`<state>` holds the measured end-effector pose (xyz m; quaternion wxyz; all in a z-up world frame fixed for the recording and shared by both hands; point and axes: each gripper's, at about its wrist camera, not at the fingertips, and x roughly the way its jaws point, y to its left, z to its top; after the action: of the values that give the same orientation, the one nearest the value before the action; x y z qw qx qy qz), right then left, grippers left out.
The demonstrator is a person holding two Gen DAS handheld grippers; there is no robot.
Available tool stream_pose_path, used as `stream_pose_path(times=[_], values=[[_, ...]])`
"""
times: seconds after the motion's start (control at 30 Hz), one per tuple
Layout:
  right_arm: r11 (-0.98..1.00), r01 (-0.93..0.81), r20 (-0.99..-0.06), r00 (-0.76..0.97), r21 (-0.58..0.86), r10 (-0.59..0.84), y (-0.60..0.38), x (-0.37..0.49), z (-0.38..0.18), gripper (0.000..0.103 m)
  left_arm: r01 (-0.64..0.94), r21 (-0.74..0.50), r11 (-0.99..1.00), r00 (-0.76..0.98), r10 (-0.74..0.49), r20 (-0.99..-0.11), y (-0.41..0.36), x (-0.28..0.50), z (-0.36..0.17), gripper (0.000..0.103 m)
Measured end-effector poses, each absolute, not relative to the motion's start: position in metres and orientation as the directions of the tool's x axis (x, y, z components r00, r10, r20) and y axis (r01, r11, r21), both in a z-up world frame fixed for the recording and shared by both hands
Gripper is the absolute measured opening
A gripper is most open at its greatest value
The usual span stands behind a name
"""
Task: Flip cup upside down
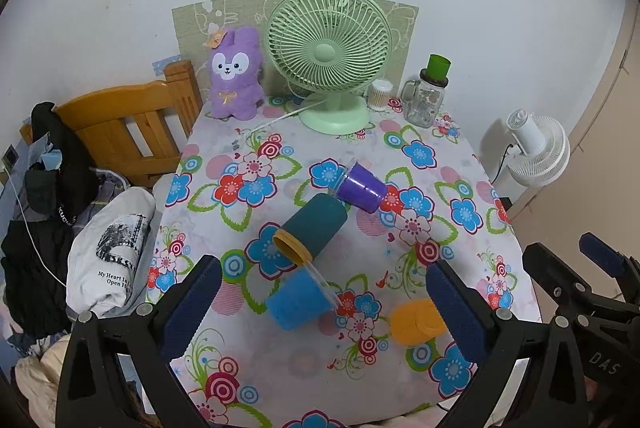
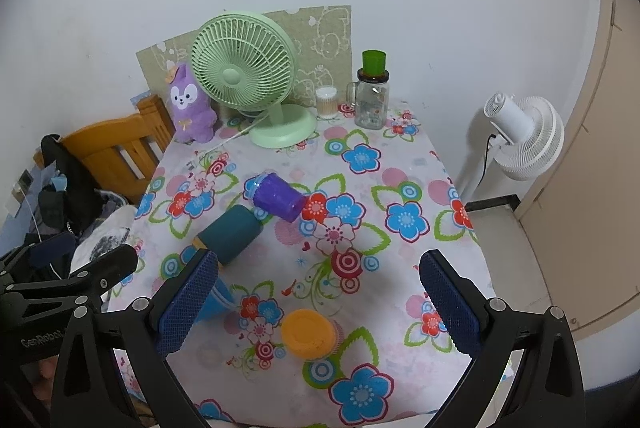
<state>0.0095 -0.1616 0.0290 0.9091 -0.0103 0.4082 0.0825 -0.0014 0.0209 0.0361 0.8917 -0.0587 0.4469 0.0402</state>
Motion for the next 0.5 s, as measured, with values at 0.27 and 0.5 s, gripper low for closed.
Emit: stream_pose_path(times=[0.27,0.5], values=[[0.986,-0.161,-0.748,0.648,0.045,0.14,-0.1616,0.0103,0.0274,0.102,-0.123,-0.07,0.99,0.593,0.017,-0.805,0.0205,-0.0029,0.0341,0.103],[0.986,-0.159,-0.746,0.652,0.042,0.137,-0.1614,0.0099,0.0271,0.102,-0.123,-0.07,0.99,0.596,0.017,-0.803,0.02,-0.0032,0.0344,0.103]])
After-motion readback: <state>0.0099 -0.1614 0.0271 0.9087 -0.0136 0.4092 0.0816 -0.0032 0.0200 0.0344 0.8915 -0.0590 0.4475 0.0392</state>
